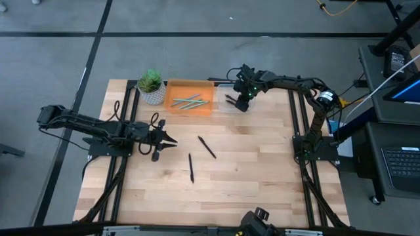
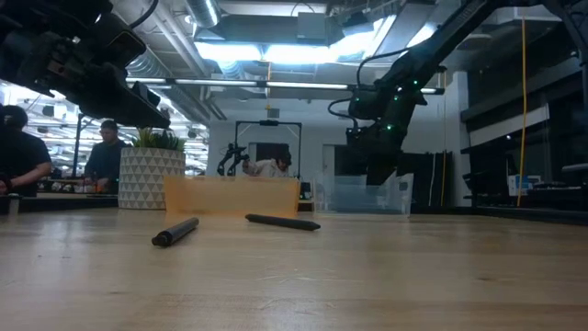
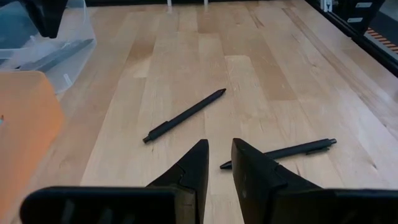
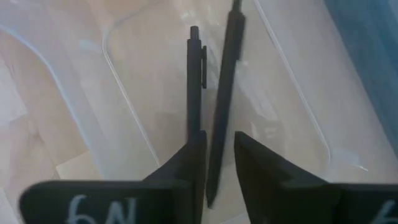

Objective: Sort pens & pencils
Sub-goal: Put the black pen into the transparent bin

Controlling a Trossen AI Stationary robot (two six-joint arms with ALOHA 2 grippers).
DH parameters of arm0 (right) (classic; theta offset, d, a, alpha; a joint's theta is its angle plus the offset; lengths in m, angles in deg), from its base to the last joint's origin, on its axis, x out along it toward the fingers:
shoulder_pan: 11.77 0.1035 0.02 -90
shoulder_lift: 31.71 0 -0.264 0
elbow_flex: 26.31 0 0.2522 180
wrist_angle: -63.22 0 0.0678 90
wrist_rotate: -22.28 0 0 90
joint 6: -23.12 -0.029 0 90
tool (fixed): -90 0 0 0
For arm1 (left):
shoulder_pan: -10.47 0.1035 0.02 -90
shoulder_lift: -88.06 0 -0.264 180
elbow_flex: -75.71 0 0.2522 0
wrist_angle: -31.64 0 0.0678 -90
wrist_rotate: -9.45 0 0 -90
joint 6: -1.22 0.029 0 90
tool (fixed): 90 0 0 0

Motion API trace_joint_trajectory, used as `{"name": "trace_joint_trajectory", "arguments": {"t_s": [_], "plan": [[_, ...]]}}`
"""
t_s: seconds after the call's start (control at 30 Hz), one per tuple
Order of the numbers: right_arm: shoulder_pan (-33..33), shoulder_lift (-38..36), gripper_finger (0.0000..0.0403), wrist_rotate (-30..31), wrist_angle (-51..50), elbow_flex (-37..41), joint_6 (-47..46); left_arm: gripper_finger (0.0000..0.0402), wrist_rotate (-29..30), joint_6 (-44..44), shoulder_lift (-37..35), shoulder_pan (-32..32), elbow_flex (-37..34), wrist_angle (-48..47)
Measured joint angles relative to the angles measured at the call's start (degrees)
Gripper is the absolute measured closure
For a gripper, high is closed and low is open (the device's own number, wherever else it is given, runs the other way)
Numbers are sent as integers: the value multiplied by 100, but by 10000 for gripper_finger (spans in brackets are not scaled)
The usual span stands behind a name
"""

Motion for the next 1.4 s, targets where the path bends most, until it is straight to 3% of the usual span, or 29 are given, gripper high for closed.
{"name": "trace_joint_trajectory", "arguments": {"t_s": [0.23, 0.53, 0.67, 0.9, 1.3, 1.4], "plan": [[0, 0, 294, -1, -7, 1, -95, 337, 0, -3, 0, 0, 0, -4], [174, -2, 299, -410, -170, -72, -292, 337, 2, 66, 2, -1, 0, -11], [366, -2, 301, -468, -615, -474, -297, 337, 52, 468, 1, 0, 0, -5], [760, -9, 301, -468, -1228, -1143, -678, 337, 633, 606, 0, 0, 0, 66], [1643, -353, 302, -562, -1633, -1352, -547, 337, 706, 936, 10, 135, 124, 71], [1855, -637, 302, -562, -1621, -1352, -557, 337, 708, 1102, 125, 236, 441, -408]]}}
